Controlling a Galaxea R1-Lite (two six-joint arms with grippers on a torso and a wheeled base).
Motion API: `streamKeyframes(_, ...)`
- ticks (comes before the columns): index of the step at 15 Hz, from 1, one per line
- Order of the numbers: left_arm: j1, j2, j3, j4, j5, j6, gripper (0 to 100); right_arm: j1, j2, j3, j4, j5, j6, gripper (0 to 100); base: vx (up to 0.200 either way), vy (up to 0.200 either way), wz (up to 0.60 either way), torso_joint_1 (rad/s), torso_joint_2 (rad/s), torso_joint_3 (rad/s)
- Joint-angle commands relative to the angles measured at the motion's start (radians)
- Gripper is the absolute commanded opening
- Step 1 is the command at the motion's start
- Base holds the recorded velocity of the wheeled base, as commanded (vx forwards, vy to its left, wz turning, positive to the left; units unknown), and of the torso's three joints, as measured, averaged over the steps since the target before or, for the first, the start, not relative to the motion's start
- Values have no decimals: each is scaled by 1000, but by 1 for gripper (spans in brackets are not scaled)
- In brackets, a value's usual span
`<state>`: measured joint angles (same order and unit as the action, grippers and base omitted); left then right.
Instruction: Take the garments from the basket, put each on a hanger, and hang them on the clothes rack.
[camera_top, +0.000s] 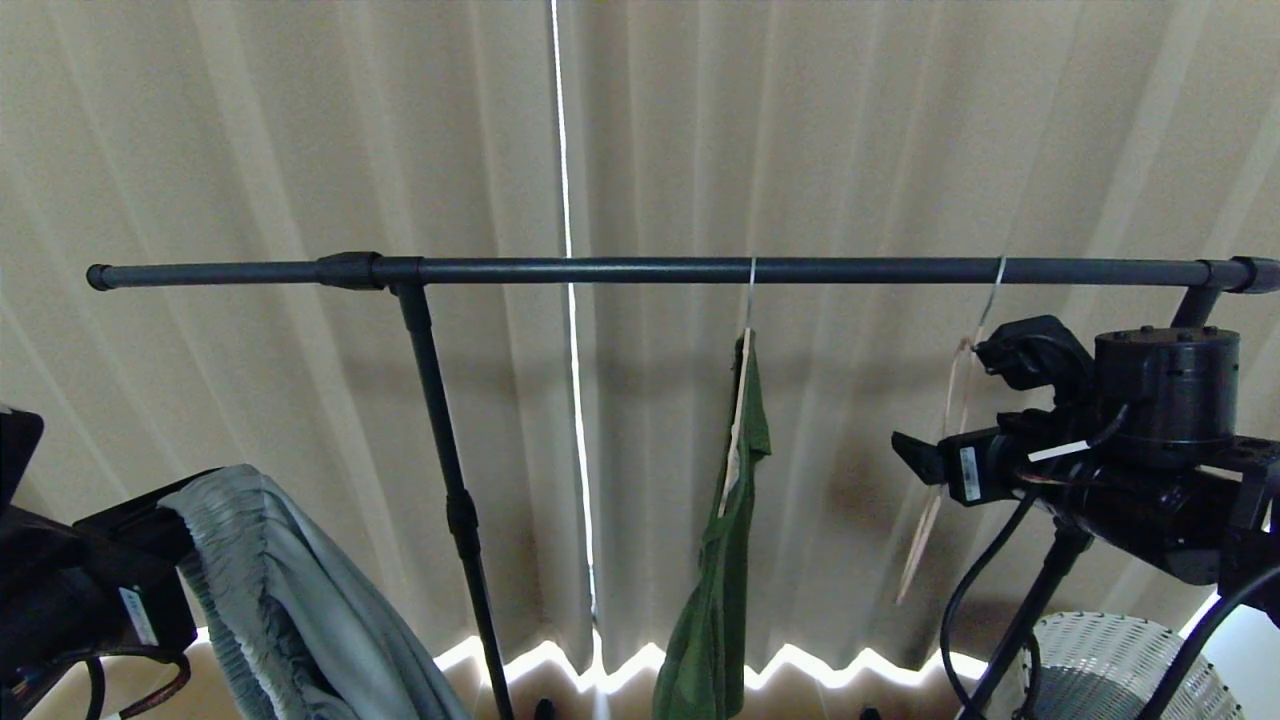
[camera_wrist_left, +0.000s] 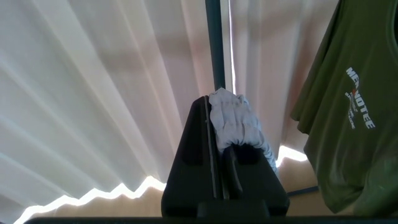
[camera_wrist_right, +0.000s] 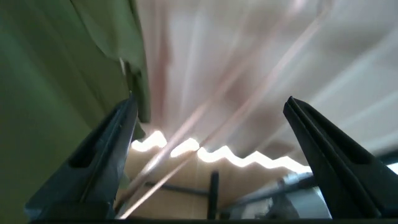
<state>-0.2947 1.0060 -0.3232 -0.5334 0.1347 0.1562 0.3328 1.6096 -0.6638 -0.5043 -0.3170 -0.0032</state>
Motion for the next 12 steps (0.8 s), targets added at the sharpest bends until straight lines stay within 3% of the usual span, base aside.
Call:
streamKeyframes(1,0,2,0,0,0,0,0,0,-34,30,0,-1,3,100,0,0,0,0,0,0)
streamKeyframes(12,0,0,0,0,0,0,0,-69,-68,64,26,-30,32,100,0,0,0,0,0,0)
